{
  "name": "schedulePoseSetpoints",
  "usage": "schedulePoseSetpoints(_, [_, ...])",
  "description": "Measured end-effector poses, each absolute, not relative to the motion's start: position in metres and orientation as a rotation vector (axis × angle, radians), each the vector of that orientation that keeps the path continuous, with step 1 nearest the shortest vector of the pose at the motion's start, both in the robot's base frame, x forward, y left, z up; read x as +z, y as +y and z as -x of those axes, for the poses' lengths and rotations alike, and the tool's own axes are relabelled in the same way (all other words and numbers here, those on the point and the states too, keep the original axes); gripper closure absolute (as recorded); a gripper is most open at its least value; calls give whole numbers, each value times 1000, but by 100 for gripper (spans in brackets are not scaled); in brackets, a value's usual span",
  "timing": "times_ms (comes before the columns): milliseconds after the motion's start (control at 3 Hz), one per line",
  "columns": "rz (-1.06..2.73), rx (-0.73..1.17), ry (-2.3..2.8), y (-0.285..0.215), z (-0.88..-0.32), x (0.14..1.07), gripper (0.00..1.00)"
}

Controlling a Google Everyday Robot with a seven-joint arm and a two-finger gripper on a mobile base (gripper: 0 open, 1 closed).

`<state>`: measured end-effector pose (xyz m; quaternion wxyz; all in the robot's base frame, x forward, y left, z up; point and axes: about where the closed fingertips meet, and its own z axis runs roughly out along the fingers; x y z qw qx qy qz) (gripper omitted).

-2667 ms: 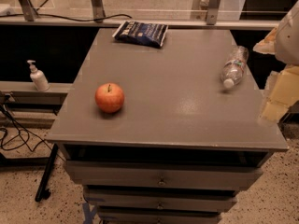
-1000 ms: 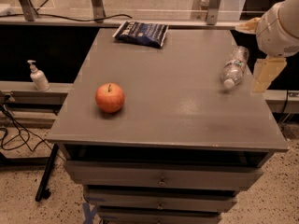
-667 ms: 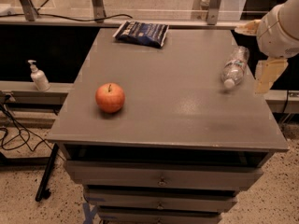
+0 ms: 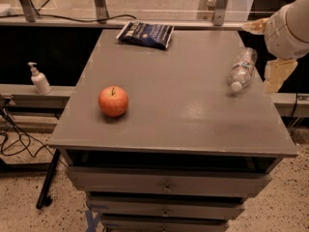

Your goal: Move water bottle near apple

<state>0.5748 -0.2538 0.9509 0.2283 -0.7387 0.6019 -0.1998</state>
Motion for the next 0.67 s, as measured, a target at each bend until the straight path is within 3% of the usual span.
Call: schedulePoseSetpoints(667, [2157, -987, 1398, -298, -643, 974, 0])
